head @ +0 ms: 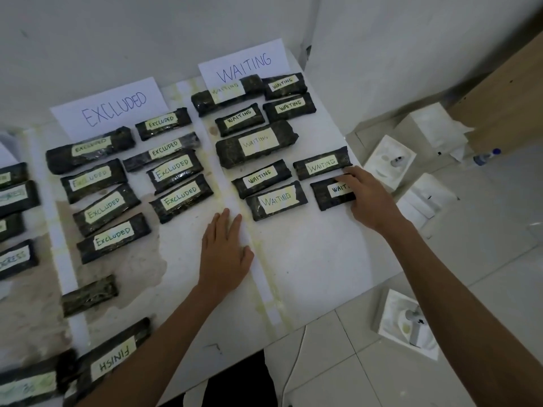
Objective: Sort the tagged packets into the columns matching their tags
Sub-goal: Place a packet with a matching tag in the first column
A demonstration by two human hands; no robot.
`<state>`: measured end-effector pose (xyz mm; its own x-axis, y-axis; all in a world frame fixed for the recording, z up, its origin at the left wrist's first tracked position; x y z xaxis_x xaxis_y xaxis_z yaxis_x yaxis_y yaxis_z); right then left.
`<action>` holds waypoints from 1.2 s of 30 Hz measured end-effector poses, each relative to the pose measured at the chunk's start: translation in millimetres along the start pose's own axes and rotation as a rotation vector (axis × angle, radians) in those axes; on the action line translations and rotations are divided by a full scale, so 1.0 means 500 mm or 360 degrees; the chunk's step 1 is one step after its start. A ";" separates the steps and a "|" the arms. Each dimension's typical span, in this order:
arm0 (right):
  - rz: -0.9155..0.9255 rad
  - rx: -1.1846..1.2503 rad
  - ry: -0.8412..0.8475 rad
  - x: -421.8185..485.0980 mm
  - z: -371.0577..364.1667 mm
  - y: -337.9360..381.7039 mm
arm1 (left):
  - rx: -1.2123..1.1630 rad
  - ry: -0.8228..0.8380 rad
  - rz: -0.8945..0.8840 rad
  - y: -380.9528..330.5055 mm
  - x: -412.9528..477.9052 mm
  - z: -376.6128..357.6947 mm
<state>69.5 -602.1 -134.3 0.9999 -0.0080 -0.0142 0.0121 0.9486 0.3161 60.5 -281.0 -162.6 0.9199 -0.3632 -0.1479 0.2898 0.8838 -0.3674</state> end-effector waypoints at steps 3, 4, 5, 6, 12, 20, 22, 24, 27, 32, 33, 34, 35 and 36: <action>-0.0056 -0.0007 -0.0002 -0.015 0.018 0.030 | -0.0175 0.0032 0.0002 0.004 -0.002 0.034; -0.0078 -0.0007 0.0004 -0.021 0.024 0.043 | -0.0222 0.0036 0.0002 0.007 -0.007 0.049; -0.0094 -0.0001 0.0016 -0.027 0.031 0.061 | -0.0242 0.0038 -0.0015 0.010 -0.016 0.065; -0.0094 0.0015 0.0031 -0.034 0.036 0.084 | -0.0251 0.0040 -0.0044 0.015 -0.028 0.080; 0.0084 0.0210 0.0199 -0.093 0.036 0.285 | -0.0328 0.0008 -0.0078 0.072 -0.147 0.149; 0.0319 0.0383 0.0521 -0.160 -0.032 0.556 | -0.0378 -0.0074 0.0184 0.199 -0.305 0.187; 0.0364 0.0416 0.0635 -0.172 -0.063 0.612 | -0.0411 -0.0130 0.0304 0.238 -0.333 0.199; 0.0419 0.0399 0.0724 -0.182 -0.099 0.659 | -0.0424 -0.0159 0.0383 0.274 -0.358 0.210; 0.0509 0.0306 0.0841 -0.191 -0.149 0.714 | -0.0417 -0.0073 0.0374 0.311 -0.383 0.220; 0.0632 0.0158 0.0929 -0.201 -0.200 0.765 | -0.0272 0.0169 0.0302 0.344 -0.413 0.201; 0.0630 0.0149 0.0943 -0.203 -0.205 0.768 | -0.0269 0.0194 0.0322 0.347 -0.417 0.197; 0.0620 0.0138 0.0961 -0.204 -0.209 0.772 | -0.0270 0.0213 0.0335 0.350 -0.421 0.193; 0.0606 0.0130 0.0972 -0.205 -0.212 0.776 | -0.0275 0.0226 0.0340 0.353 -0.423 0.190; 0.0589 0.0125 0.0972 -0.206 -0.214 0.779 | -0.0289 0.0231 0.0334 0.354 -0.424 0.189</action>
<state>-29.8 -197.9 -111.4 0.7539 0.5101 -0.4140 -0.3029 0.8291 0.4699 -58.4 -19.8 -109.6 0.9034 -0.2285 -0.3628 0.0337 0.8814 -0.4713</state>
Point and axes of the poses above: each hand's wrist, its own x-axis towards the middle knuckle, its own z-axis out of the back of the hand, y = z × x, the point moved 2 cm from there along x, towards the middle knuckle, and after that the axes turned 2 degrees about -y, right-handed, at the moved point
